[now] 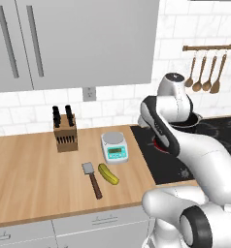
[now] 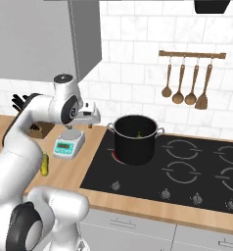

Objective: Put the eggplant and cucumber in the pot. Retrieve the spatula and lightly stir the vegetables in the pot.

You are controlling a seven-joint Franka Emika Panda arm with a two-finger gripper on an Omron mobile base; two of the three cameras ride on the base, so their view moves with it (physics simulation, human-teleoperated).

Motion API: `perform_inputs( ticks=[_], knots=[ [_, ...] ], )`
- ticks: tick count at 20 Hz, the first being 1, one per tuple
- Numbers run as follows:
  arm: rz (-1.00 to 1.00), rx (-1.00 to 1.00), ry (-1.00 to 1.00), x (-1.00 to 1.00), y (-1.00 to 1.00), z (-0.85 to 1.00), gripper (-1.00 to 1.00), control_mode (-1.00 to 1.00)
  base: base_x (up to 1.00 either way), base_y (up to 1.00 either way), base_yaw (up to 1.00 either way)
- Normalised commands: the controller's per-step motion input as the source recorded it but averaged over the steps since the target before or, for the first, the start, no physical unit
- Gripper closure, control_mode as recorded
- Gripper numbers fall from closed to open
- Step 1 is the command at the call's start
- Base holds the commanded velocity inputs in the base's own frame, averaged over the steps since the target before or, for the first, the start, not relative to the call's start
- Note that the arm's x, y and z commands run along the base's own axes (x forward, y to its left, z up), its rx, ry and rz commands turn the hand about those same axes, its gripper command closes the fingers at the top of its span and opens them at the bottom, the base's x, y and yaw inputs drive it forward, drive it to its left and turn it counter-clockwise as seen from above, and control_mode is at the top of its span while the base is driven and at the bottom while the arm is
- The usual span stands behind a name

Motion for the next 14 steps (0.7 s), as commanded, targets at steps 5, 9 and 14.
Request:
perform_inputs(
  ticks=[5, 9, 14],
  knots=[
    [0.00, 0.00, 0.17, 0.00, 1.00, -0.55, -1.00, -1.00, 0.00, 0.00, 0.00],
    [-0.01, 0.00, 0.15, -0.18, 0.99, -0.62, -1.00, -1.00, 0.00, 0.00, 0.00],
    [-0.03, 0.00, 0.15, -0.36, 0.87, -0.65, -1.00, -1.00, 0.00, 0.00, 0.00]
  ],
)
